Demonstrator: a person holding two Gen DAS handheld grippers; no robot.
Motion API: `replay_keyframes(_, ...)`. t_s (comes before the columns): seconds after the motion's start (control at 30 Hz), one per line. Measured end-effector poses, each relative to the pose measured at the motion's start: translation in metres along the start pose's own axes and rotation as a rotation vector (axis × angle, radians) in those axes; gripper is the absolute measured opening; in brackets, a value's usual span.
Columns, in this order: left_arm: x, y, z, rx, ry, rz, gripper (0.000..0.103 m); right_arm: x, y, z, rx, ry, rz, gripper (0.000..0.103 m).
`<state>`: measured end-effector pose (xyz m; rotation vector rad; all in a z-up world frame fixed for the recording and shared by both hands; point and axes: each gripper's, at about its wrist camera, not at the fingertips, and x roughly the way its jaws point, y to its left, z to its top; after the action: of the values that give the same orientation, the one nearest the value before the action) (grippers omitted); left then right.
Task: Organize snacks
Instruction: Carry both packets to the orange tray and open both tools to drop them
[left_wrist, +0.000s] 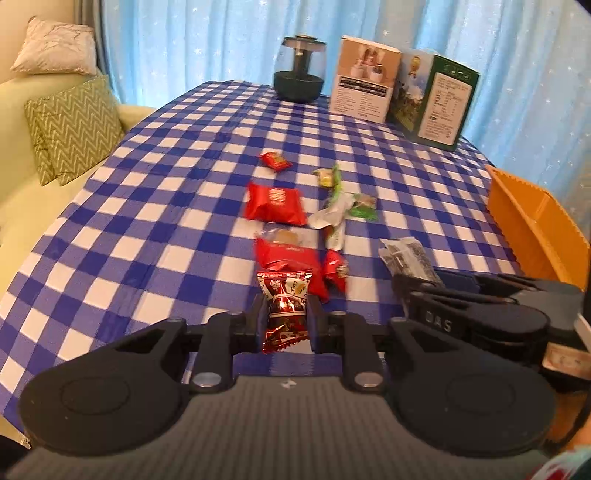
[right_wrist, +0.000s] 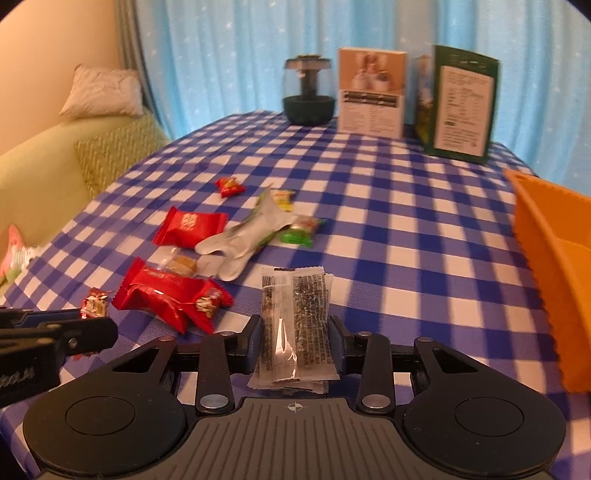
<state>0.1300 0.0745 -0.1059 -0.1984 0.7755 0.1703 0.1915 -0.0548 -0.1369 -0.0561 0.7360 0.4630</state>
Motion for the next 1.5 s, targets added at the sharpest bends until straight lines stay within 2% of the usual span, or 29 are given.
replay_keyframes(0.23, -0.005, -0.048, 0.012, 0.064, -0.009, -0.103, 0.020, -0.062, -0.040, 0.006, 0.056, -0.102, -0.083, 0.038)
replay_keyframes(0.43, -0.011, -0.115, 0.031, 0.147, -0.041, -0.229, 0.020, -0.116, -0.102, 0.018, 0.151, -0.181, -0.193, 0.038)
replay_keyframes(0.6, -0.011, -0.172, 0.044, 0.198, -0.048, -0.376, 0.020, -0.142, -0.160, 0.016, 0.255, -0.193, -0.261, 0.038)
replay_keyframes(0.77, -0.002, -0.221, 0.051, 0.243, -0.041, -0.462, 0.020, -0.157, -0.200, 0.015, 0.278, -0.172, -0.289, 0.038)
replay_keyframes(0.93, 0.016, -0.251, 0.053, 0.271, -0.017, -0.488, 0.019, -0.159, -0.231, 0.011, 0.315, -0.145, -0.289, 0.038)
replay_keyframes(1.17, 0.041, -0.273, 0.056, 0.296, 0.012, -0.489, 0.020, -0.150, -0.247, 0.011, 0.337, -0.116, -0.296, 0.038)
replay_keyframes(1.3, 0.047, -0.275, 0.055, 0.303, 0.025, -0.486, 0.020, -0.146, -0.250, 0.010, 0.351, -0.107, -0.296, 0.038)
replay_keyframes(1.37, 0.045, -0.271, 0.056, 0.301, 0.013, -0.476, 0.025, -0.147, -0.250, 0.010, 0.357, -0.105, -0.290, 0.038)
replay_keyframes(1.5, 0.035, -0.258, 0.056, 0.287, -0.001, -0.447, 0.026, -0.144, -0.250, 0.011, 0.366, -0.100, -0.282, 0.038)
